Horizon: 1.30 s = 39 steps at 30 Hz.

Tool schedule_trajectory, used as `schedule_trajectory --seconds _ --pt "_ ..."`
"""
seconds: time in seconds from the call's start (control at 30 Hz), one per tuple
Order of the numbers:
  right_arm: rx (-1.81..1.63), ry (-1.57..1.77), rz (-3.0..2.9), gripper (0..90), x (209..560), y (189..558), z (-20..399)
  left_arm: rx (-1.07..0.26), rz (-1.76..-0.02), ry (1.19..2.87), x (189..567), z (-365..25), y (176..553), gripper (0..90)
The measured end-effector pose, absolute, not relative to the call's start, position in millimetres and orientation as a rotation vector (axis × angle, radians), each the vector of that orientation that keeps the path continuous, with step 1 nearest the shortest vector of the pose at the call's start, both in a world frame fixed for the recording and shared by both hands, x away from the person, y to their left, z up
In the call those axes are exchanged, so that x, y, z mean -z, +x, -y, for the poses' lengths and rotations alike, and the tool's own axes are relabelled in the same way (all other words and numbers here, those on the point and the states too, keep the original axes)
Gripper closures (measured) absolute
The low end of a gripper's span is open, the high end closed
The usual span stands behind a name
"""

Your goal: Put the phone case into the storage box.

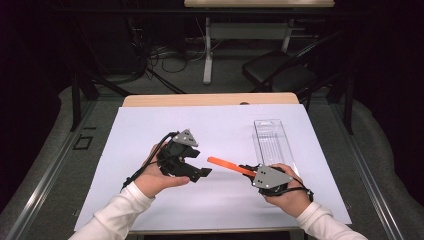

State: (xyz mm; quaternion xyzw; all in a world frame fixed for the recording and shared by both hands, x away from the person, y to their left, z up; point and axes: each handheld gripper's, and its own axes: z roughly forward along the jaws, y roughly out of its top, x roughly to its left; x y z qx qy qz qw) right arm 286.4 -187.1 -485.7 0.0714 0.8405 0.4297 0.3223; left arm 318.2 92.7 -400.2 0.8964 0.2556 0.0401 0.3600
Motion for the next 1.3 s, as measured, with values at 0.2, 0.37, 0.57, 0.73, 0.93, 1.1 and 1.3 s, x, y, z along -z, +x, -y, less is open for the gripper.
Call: schedule_trajectory --seconds 0.2,0.37,0.57,0.73,0.93,1.1,1.3 --pt "-1.182 0.23 -2.209 87.3 486.3 288.1 187.3 -0.106 -0.665 2.295 399.6 -92.4 319.3 33.3" --pt "-1.216 0.268 -2.209 87.2 487.5 289.0 187.5 -0.101 -0.664 2.288 398.0 -91.7 320.2 35.0" --pt "-1.238 0.294 -2.203 87.3 488.3 289.1 187.7 -0.092 -0.674 2.283 398.2 -89.1 322.2 36.5" --pt "-1.251 0.308 -2.196 87.2 489.0 288.6 187.3 -0.08 -0.671 2.273 397.9 -87.3 322.7 39.4" --pt "-1.272 0.328 -2.19 87.2 489.5 288.3 187.5 -0.117 -0.665 2.25 396.0 -85.7 322.7 41.1" --pt "-1.281 0.336 -2.187 87.2 490.7 288.6 187.1 -0.117 -0.633 2.234 394.3 -82.9 321.0 45.0" --pt "-1.299 0.336 -2.183 87.2 490.9 288.5 185.7 -0.144 -0.634 2.24 395.0 -79.1 320.4 46.7"
